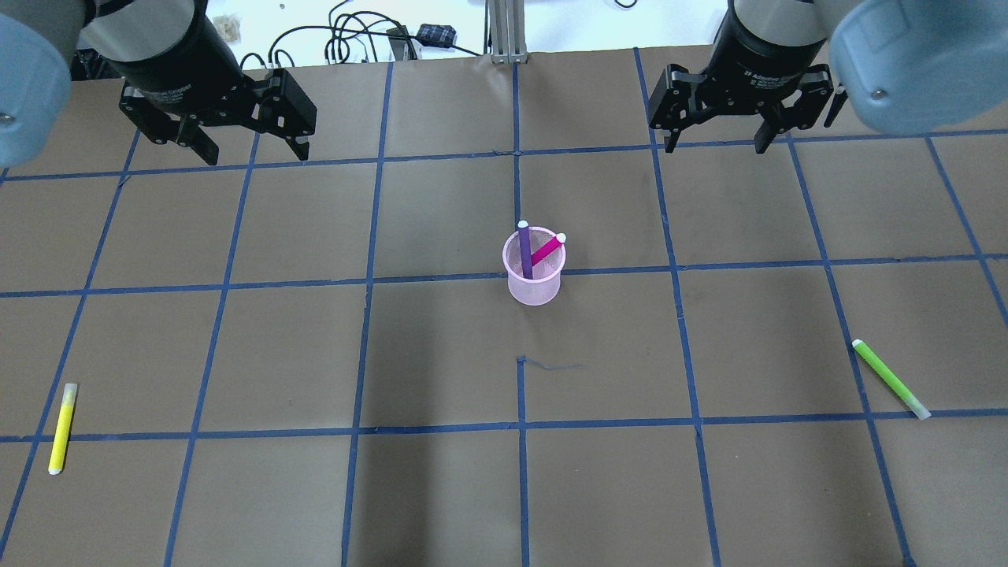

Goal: Insert purple and pink pens into pink cup

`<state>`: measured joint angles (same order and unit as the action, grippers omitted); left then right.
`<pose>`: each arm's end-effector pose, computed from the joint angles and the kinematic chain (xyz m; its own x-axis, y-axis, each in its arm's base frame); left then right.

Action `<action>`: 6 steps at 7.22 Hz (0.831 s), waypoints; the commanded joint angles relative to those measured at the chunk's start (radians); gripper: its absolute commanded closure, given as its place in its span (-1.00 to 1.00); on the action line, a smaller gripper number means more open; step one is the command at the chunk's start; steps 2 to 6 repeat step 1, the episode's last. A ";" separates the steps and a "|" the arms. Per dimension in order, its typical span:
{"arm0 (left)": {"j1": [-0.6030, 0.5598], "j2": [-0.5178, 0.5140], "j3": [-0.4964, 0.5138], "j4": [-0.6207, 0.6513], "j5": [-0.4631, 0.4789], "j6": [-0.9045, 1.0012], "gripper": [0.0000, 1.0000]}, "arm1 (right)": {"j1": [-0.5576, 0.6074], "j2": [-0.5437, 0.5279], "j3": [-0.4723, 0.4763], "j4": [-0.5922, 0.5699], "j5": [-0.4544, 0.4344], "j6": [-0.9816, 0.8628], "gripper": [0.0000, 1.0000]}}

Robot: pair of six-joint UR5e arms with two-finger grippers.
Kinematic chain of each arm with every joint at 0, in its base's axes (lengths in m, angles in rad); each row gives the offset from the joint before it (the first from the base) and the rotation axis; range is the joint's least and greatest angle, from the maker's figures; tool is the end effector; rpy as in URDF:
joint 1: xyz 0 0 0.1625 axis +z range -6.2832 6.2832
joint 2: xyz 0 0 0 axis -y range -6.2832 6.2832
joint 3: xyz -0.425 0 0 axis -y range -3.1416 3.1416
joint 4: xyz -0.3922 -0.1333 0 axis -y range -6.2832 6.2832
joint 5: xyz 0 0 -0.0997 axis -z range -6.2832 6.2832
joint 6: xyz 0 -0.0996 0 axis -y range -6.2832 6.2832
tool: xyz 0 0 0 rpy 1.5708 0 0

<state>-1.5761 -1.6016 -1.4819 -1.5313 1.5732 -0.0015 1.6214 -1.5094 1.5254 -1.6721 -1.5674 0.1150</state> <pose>-0.1358 -0.5128 0.5207 -1.0000 0.0036 -0.0022 0.0038 0.9952 -0.0974 0.1601 -0.5186 0.4897 -0.9979 0.0636 -0.0131 0.0645 0.9944 -0.0843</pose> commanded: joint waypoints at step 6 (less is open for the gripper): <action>-0.005 0.009 -0.014 -0.001 0.001 0.000 -1.00 | 0.000 0.000 -0.001 -0.001 -0.002 -0.002 -1.00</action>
